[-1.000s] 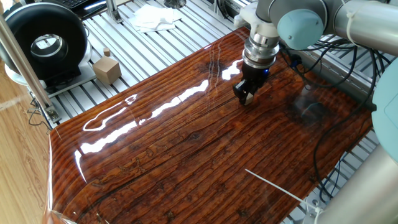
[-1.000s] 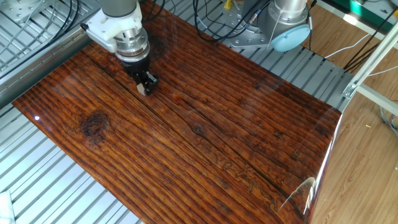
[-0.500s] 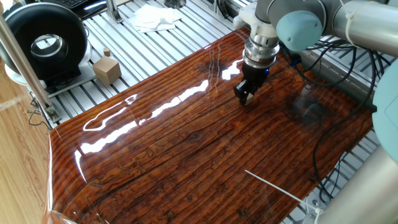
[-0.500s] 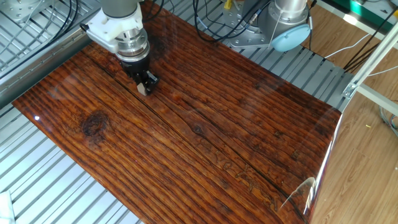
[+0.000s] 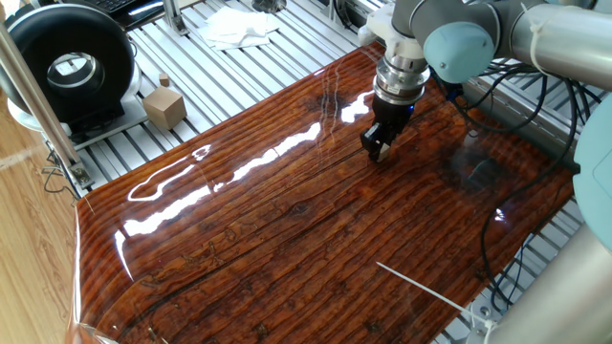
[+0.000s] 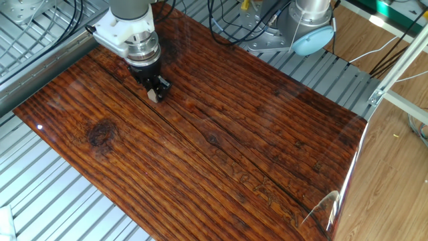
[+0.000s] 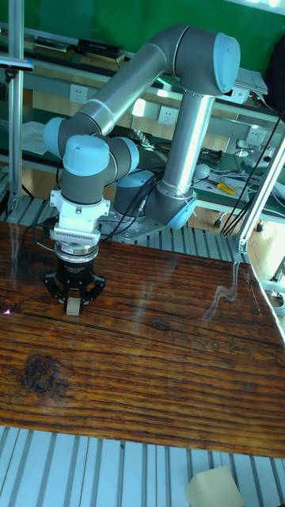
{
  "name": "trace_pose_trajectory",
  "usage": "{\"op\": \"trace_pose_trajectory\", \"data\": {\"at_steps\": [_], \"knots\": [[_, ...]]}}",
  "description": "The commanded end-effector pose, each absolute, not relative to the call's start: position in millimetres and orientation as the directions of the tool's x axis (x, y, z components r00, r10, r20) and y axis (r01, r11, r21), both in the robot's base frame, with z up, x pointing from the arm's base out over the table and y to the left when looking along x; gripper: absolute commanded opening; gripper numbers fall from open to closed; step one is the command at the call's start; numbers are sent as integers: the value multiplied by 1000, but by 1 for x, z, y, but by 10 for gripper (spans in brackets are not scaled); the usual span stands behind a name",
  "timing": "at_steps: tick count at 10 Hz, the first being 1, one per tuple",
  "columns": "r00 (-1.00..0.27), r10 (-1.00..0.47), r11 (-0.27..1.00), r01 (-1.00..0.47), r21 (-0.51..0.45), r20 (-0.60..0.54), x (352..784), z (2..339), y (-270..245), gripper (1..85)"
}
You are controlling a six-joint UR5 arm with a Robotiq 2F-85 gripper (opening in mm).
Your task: Hold a small block with the gripper and sweep it from left to right on the table
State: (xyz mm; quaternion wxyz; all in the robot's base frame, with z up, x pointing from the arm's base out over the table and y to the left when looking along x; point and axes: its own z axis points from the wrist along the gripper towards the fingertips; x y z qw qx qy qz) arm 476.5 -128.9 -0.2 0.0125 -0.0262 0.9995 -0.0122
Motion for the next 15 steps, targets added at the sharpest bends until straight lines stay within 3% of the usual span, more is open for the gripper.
{"op": "trace_pose_trajectory", "data": {"at_steps": [1, 15], "knots": [[-998, -40, 999, -39, -15, -46, 482, 1, -127, 10], [-999, 26, 999, 25, 27, -44, 481, 3, -113, 10]]}}
